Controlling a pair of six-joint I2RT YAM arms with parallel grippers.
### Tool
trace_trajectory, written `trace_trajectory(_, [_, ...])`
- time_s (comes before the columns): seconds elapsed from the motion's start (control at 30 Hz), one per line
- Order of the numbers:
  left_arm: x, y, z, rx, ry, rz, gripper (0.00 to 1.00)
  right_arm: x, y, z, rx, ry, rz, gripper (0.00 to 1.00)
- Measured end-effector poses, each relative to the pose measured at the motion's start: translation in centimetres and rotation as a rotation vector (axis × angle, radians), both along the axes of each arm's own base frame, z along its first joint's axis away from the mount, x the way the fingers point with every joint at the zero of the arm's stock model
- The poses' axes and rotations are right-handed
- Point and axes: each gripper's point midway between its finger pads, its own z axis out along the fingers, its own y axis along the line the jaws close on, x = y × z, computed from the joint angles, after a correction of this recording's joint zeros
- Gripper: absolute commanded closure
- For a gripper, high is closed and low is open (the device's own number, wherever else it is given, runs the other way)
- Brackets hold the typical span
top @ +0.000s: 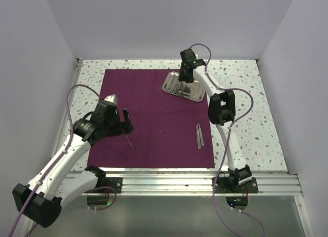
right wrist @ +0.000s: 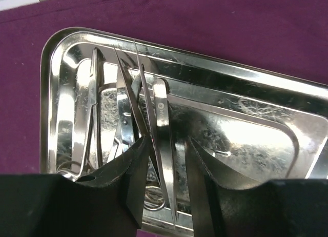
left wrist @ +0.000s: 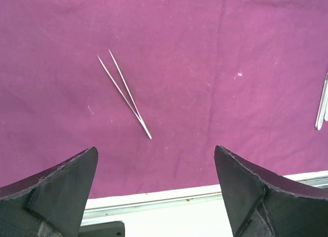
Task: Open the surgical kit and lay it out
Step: Pick up the medical item from the container, then place the medical item in the surgical kit.
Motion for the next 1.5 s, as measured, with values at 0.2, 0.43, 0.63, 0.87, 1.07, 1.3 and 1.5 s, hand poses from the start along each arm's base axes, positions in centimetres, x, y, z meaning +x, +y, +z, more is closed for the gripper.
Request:
trace_trajectory(0.2, [-1.3, 0.5, -0.1, -0.026, -0.001, 0.031, 0.01, 0.3, 1.1, -1.6, -0.058, -0.021, 0.036, 0.71])
trace_trajectory(0.43, [-1.8, 0.7, -0.3, -0.01, 0.014, 0.023, 0.01, 0.9, 1.2, -0.9, -0.096, -0.063, 0.026, 1.0])
trace_trajectory(0.63, [-1.6, 0.8, -0.8, 0.02, 0.03, -0.005, 0.01, 0.6, 0.5, -1.4, -0.129, -0.053, 0.007, 1.0])
trace_trajectory(0.87, [0.9, -0.3, -0.1, 0.046, 0.023, -0.05, 0.01, -1.6, -0.8, -1.0, -0.16, -0.01, 0.0, 1.0])
trace_trajectory(1.07, [4.9, -2.5, 0.4, 0.023, -0.023, -0.085, 0.0, -3.8, -0.8, 3.3, -0.111, -0.019, 0.025, 1.0])
trace_trajectory(1.3, [9.6, -6.7, 1.5, -0.086, -0.115, -0.174, 0.0, -7.1, 1.0, 13.6, 0.113, -0.137, 0.054, 1.0])
trace_trajectory(1.5, [13.0, -11.5, 7.2, -0.29, -0.292, -0.285, 0.0, -12.2, 2.3, 17.5, 0.333, -0.141, 0.061, 1.0])
